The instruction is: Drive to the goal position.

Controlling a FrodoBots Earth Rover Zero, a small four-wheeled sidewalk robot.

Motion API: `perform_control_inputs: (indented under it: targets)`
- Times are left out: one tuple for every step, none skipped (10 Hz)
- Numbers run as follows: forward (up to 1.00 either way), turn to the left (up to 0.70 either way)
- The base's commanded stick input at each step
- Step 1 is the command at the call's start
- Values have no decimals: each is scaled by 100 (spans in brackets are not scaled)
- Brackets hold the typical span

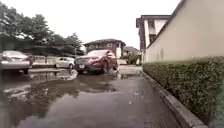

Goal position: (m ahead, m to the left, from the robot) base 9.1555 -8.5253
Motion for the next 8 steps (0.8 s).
perform_control_inputs:
  targets:
    - [0,0]
    - [0,0]
    - [0,0]
    - [0,-15]
    - [0,-59]
    - [0,-70]
    - [0,-64]
    - [0,-20]
